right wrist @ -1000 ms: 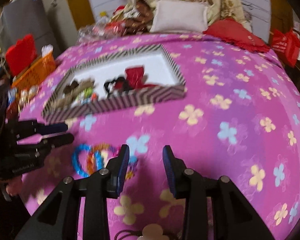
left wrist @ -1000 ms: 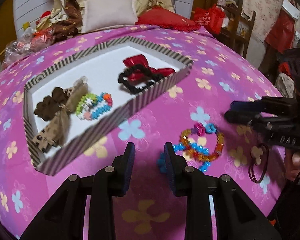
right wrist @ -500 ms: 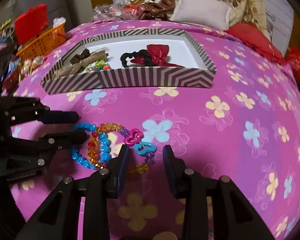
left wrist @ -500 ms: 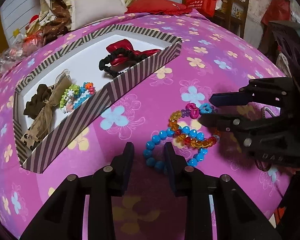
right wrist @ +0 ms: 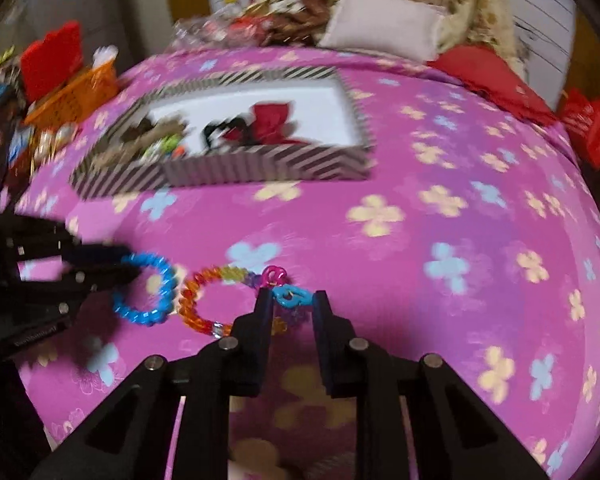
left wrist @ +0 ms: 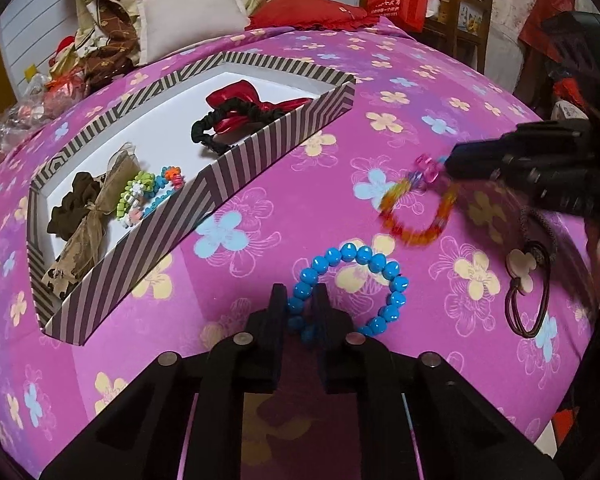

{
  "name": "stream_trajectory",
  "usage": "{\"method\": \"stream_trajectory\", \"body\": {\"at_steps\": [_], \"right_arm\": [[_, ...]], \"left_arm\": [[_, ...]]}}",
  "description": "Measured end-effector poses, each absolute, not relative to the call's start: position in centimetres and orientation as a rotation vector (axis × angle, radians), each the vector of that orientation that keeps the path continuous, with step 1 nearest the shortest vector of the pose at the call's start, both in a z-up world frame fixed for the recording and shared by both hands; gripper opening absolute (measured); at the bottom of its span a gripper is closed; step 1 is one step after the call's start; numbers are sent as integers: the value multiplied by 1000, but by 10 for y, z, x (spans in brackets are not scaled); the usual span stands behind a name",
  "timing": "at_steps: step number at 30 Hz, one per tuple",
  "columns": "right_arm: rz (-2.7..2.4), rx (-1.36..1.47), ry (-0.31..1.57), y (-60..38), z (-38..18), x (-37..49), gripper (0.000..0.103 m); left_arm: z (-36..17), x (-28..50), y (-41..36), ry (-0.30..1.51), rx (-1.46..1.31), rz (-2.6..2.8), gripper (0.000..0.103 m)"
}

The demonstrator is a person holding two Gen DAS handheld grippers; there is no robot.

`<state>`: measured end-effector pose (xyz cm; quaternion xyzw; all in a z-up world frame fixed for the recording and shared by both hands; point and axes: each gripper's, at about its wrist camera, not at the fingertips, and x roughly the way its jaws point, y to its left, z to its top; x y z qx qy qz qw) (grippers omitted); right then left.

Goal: Organize jewelry
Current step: 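Grasp blue beaded bracelet with left gripper while right grasps orange beaded bracelet, then lift the blue bracelet with left gripper while right lifts orange bracelet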

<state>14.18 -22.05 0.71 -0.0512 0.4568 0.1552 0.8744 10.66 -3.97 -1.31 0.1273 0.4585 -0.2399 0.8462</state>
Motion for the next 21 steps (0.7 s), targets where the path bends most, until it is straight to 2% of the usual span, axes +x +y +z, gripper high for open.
{"method": "stream_trajectory", "body": {"at_steps": [4,21], "right_arm": [[297,-75,966,-242,10,143,20],[336,-47,995,-238,-4,139,20]], "left_arm": [[-13,107,-40,967,270,-509,8],[-7,124,-18,959,167,-431,7]]}}
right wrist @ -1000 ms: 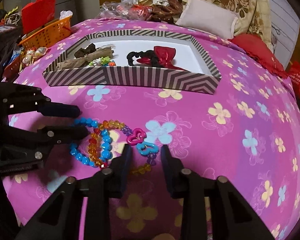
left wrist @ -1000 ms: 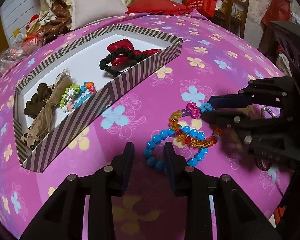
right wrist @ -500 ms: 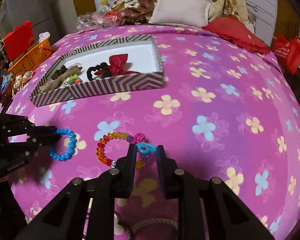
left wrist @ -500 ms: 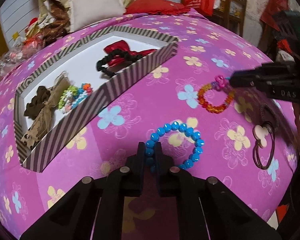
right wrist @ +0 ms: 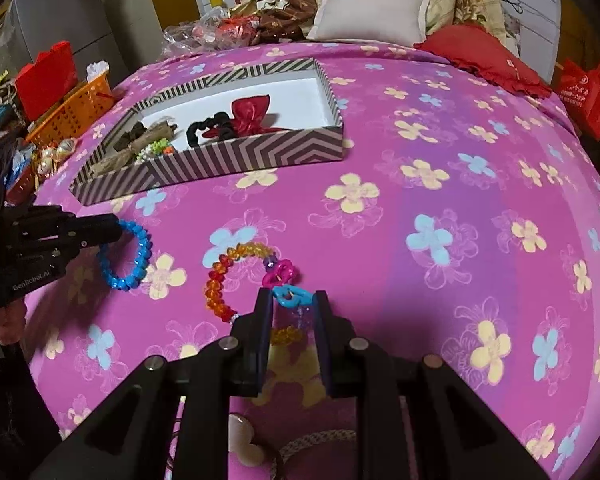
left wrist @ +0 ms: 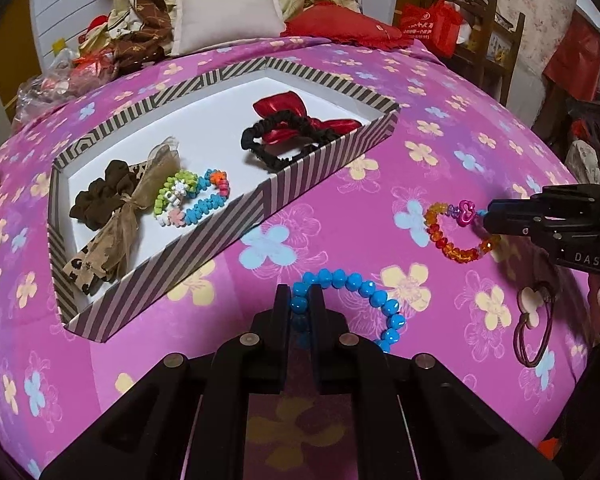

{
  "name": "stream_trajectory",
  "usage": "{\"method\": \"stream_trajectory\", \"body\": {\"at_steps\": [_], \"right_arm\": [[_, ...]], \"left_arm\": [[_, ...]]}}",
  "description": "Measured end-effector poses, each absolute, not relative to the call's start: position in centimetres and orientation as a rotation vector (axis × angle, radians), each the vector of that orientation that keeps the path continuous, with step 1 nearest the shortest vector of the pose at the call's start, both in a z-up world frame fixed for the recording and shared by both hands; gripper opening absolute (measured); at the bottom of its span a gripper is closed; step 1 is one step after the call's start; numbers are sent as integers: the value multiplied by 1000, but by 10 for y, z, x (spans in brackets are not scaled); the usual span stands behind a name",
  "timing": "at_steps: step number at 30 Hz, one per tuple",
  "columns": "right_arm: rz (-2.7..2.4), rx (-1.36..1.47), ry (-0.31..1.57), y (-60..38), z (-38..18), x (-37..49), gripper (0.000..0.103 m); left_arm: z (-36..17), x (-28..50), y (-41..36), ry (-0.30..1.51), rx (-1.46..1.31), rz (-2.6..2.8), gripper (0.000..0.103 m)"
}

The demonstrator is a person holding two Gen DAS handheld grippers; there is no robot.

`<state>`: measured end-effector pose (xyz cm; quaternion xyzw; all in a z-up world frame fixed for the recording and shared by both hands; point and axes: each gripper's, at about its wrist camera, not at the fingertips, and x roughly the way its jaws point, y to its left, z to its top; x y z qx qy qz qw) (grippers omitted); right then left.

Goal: Organize jewelry
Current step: 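Lift the blue bracelet with left gripper while right lifts orange bracelet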

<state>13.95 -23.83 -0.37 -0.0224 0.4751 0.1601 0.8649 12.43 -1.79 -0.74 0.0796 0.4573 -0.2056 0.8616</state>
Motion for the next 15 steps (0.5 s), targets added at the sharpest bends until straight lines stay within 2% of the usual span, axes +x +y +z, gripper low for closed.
{"method": "stream_trajectory", "body": {"at_steps": [10,15], "right_arm": [[327,-96,1008,-230,-10,139,18],[332,-76,976,-229,0,138,9]], "left_arm": [[-6,125,-16,954,170,-399,7],[-6,126,-16,947,174,-381,7]]}}
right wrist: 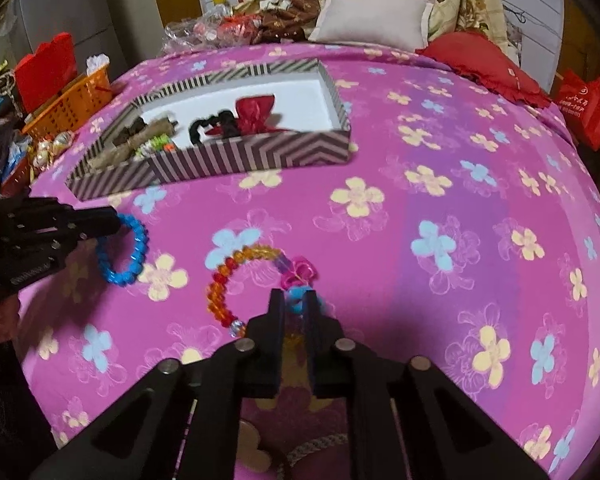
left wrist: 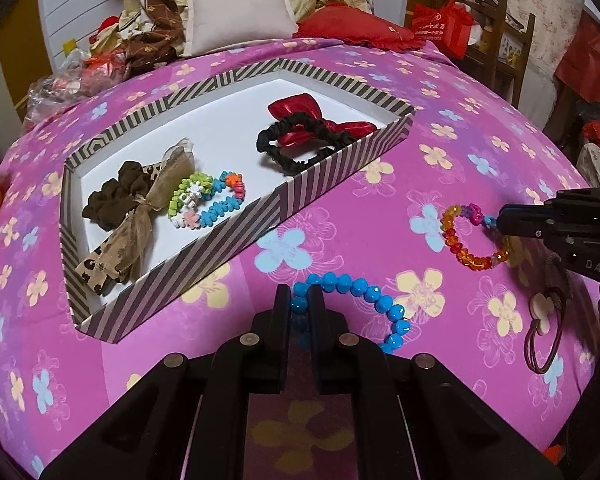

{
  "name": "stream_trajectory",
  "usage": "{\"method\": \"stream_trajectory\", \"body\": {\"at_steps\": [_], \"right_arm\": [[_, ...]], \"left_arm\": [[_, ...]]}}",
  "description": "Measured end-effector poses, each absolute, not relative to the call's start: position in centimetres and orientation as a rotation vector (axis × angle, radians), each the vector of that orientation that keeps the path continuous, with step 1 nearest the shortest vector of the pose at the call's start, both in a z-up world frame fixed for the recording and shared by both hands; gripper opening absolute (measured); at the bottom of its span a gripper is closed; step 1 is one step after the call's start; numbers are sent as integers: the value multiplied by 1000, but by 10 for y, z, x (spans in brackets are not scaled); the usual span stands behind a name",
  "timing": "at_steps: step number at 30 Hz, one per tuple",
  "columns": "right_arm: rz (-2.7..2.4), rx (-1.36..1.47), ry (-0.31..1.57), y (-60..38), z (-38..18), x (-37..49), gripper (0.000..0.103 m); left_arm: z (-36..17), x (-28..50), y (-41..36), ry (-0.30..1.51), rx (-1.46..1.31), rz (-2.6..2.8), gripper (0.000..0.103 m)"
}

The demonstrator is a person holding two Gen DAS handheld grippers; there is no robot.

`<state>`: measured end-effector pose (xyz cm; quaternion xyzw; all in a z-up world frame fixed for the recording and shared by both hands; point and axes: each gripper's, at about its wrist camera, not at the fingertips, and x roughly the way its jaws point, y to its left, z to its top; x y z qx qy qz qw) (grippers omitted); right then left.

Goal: Organize jewelry
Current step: 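Lift the blue bracelet with left gripper while right lifts orange bracelet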

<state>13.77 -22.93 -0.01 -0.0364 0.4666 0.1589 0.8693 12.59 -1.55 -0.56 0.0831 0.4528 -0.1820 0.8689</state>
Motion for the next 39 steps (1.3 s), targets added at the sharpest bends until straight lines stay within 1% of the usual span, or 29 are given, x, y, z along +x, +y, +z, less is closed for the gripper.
{"method": "stream_trajectory", "body": {"at_steps": [5,7,8,9,11,16,19,23,25,26,28,29,30,35,39], "right_arm": [[374,-111,1003,-219,-6,138,8],[344,-159,984,-216,-7,135,13],[337,-167,983,-216,-7,134,23],[334,-171,981,-217,-6,133,39],[318,-174,969,-222,-5,132,51],[294,-140,982,-235,-7,137,51],[278,-114,954,-242,-1,139,51],[280,-145,995,-242,-12,149,51],[290,-184,978,-237,-15,149,50],[299,-183,969,-236,-15,149,49],[304,-177,964,-237,-15,149,40],[299,-175,961,-238,-14,149,29],[294,-169,960,-239,-14,150,24],[272,-165,953,-238,-14,148,23],[271,-151,919,-234,-1,142,23]], "left_arm": [[-7,126,-16,953,184,-378,7],[-7,127,-15,957,180,-376,7],[-8,126,-15,958,180,-375,7],[-8,126,-15,959,182,-373,7],[-9,127,-15,964,181,-371,7],[-10,127,-16,967,183,-371,7],[-11,128,-16,972,181,-370,7],[-13,128,-17,977,183,-374,7],[-14,127,-17,979,186,-376,7],[-14,127,-17,979,186,-375,7],[-14,128,-17,979,183,-375,7],[-14,128,-17,978,183,-375,7],[-14,128,-17,979,184,-374,7],[-12,128,-17,974,181,-375,7],[-10,128,-15,969,172,-369,7]]}}
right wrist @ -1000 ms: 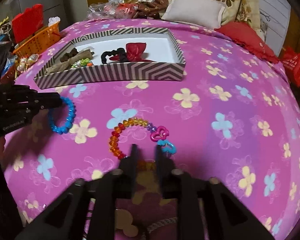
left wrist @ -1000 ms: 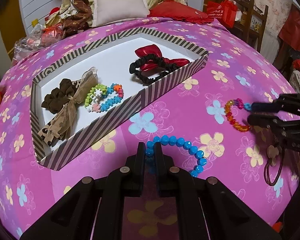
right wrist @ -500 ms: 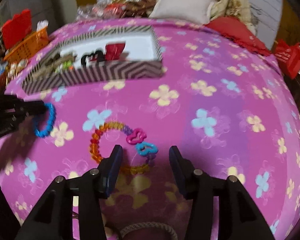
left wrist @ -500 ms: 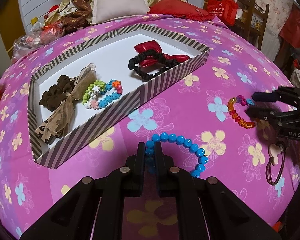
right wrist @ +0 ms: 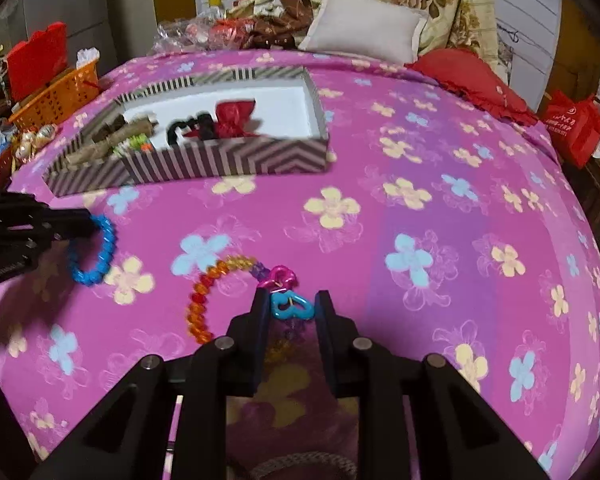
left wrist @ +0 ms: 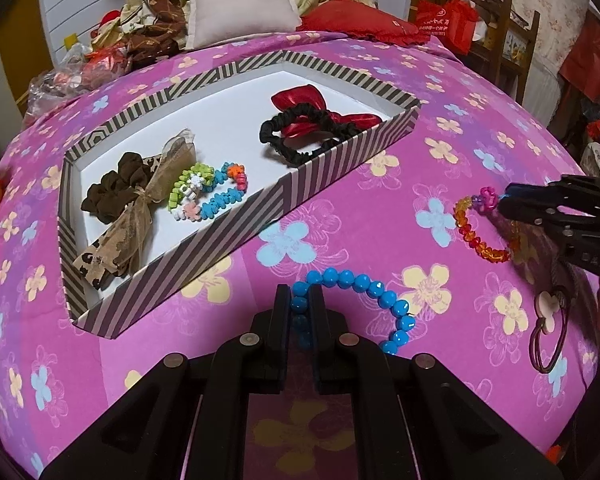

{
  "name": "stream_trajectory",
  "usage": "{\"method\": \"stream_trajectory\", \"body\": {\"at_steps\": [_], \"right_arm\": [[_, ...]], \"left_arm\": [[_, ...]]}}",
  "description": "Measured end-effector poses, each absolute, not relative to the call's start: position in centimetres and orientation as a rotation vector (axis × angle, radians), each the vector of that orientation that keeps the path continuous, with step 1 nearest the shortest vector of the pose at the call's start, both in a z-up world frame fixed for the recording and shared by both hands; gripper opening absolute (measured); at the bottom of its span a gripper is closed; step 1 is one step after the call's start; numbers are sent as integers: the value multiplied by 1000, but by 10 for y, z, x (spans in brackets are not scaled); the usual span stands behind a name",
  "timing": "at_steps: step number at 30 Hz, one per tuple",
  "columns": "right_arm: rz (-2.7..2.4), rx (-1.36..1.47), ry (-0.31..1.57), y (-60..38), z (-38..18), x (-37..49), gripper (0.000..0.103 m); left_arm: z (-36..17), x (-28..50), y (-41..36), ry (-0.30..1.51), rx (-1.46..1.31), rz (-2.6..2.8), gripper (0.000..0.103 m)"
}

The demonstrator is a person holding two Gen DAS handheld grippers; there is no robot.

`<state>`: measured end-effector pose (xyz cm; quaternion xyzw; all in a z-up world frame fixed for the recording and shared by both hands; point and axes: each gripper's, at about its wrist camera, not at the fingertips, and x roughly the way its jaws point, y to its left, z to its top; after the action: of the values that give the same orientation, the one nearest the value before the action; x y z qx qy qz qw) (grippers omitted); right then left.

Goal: Organize jewelry
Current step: 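Carry blue bracelet toward the box with left gripper while right carries orange bracelet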

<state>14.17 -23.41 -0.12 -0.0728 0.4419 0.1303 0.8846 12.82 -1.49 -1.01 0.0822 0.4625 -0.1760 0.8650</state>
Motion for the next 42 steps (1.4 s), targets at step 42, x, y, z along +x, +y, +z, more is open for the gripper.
{"method": "stream_trajectory", "body": {"at_steps": [42], "right_arm": [[189,-16,716,-234,46,126,23]], "left_arm": [[4,127,-19,939,153,-385,7]]}}
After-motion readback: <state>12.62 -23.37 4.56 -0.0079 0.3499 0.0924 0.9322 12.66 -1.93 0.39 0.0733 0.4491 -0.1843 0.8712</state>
